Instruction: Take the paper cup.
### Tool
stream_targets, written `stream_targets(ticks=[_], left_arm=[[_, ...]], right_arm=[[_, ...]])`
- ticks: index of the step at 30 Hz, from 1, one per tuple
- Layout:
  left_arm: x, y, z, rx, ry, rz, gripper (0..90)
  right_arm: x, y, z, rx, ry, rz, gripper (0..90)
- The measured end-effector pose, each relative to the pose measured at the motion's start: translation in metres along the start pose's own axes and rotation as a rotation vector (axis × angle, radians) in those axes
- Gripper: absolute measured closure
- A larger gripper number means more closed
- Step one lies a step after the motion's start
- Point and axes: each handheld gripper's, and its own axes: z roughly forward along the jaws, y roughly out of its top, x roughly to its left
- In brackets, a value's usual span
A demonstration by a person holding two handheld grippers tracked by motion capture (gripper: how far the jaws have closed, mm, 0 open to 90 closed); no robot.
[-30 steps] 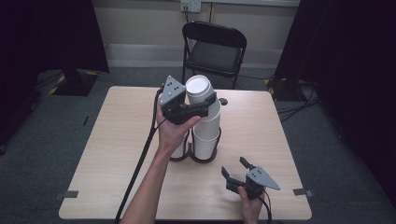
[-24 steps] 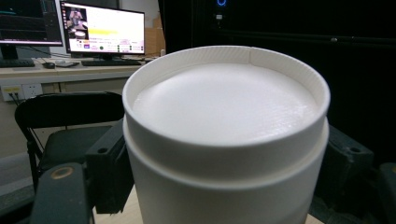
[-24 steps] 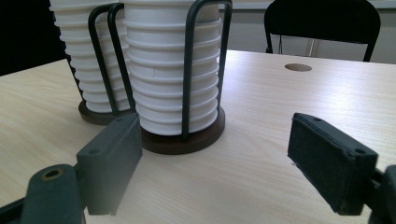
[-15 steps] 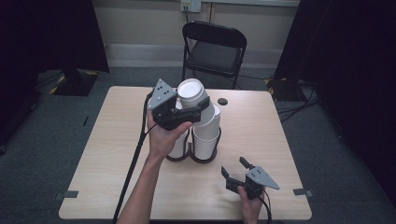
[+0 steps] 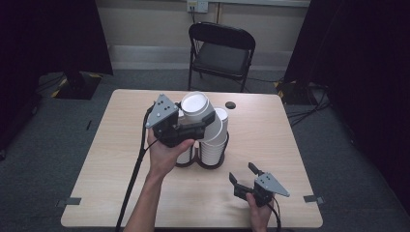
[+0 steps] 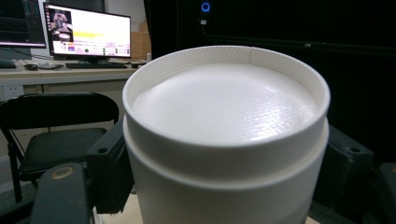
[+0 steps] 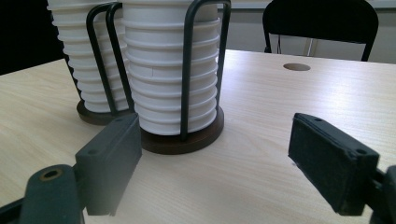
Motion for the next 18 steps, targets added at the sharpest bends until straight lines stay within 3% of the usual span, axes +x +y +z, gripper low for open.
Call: stream_targets(ticks=[6,7,10,18], left_arm=[[0.002,-0.011,-0.002,0.025,-0.044,-0.053,20.8],[0.002,-0.014,-0.002,0.035,-0.028,-0.048,20.8],[0.003,-0.023,-0.003,0.054,-0.042,-0.067,20.8],[0.000,-0.051,-0.008,0.080,-0.018,-0.100,20.9]], right_arm=[[0.000,0.000,0.000,0.000,0.003,0.001,15.8],[0.000,0.000,0.000,0.000,0.004,0.001,15.4],[-0.001,0.000,0.000,-0.004,0.011,0.006,15.0],[0.001,0.000,0.000,-0.003,0.012,-0.016,14.9]])
